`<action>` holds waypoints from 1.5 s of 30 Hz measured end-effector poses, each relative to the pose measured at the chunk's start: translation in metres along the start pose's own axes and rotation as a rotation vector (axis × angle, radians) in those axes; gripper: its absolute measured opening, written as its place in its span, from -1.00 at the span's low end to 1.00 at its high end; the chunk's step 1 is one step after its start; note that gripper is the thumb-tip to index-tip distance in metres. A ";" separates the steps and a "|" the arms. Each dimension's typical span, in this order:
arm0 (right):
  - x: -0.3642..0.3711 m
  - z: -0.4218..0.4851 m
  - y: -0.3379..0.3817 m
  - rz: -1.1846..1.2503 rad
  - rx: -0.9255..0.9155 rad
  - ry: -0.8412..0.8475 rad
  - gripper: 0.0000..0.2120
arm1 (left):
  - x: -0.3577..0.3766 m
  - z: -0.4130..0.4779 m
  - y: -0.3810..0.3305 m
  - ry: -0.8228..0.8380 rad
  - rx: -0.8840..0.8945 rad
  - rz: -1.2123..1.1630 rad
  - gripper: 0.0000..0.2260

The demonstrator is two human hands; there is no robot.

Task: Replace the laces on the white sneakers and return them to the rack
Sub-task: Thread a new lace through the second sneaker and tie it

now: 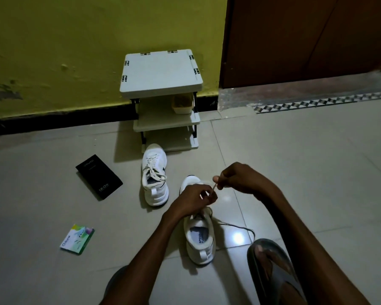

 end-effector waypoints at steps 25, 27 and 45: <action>0.082 0.013 -0.022 0.579 0.183 -0.053 -0.89 | -0.060 -0.016 0.019 -0.369 -0.264 -0.458 -0.92; 0.083 0.014 -0.023 0.753 0.210 -0.103 -0.88 | -0.048 -0.019 0.021 -0.125 -0.321 -0.298 -0.94; 0.086 0.022 -0.001 -0.037 -0.131 -0.266 -0.94 | -0.030 -0.025 0.018 -0.087 -0.199 -0.022 -0.73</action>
Point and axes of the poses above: each hand's wrist, its own z-axis towards the middle knuckle, its own x-axis out of the palm, y = z × x, the point moved 5 cm from there along z, towards the middle knuckle, and after that the axes turned 7 degrees about -z, right-handed, at the moved point
